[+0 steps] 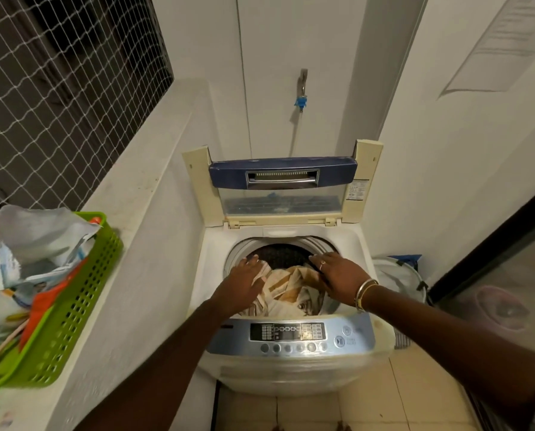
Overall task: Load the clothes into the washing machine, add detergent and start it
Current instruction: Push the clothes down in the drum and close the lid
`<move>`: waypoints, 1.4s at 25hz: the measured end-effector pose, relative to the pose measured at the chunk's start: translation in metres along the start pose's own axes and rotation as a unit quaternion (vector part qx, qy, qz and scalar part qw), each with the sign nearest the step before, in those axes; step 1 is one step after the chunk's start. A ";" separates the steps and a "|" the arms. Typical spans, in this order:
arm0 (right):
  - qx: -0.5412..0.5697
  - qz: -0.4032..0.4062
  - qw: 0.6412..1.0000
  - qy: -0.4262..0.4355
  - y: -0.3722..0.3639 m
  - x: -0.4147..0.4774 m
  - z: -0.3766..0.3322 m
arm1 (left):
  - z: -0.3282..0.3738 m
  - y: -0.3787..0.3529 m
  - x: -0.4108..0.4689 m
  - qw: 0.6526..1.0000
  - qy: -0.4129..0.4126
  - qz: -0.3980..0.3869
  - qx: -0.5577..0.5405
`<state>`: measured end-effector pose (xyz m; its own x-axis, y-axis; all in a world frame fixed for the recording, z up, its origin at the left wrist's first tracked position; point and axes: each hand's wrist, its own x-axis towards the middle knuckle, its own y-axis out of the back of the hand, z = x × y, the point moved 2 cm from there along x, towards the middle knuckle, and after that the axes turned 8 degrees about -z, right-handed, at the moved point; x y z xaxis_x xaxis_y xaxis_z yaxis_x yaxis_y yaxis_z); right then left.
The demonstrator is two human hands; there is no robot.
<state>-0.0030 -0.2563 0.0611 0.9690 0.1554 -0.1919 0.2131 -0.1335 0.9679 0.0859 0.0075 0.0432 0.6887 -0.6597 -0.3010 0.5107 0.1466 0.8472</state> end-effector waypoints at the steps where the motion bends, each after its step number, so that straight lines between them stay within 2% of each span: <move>1: -0.026 -0.014 0.999 0.011 -0.004 0.001 0.000 | -0.003 -0.002 -0.003 1.000 -0.002 -0.004 -0.006; 8: -0.051 -0.051 0.997 0.004 -0.009 0.011 -0.006 | -0.005 -0.002 -0.014 1.000 -0.014 -0.008 0.002; 18: -0.012 -0.024 1.000 -0.008 0.001 0.012 -0.016 | 0.010 0.008 -0.011 1.000 -0.021 0.000 0.017; 23: -0.022 0.042 0.999 -0.014 0.062 0.032 -0.022 | 0.030 0.066 0.010 0.991 -0.062 0.115 -0.005; 29: -0.096 0.123 0.987 -0.031 0.132 0.083 -0.028 | 0.069 0.140 0.055 0.958 -0.099 0.238 0.124; 31: -0.102 0.130 0.985 -0.040 0.139 0.097 -0.029 | 0.074 0.150 0.069 0.955 -0.106 0.235 0.145; 35: -0.101 0.108 0.988 -0.049 0.134 0.122 -0.028 | 0.066 0.149 0.094 0.970 -0.063 0.178 0.152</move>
<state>0.1400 -0.2274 0.1719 0.9987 0.0475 0.0168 -0.0190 0.0464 0.9987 0.1927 -0.0817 0.1696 0.7158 -0.6944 0.0739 0.0629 0.1695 0.9835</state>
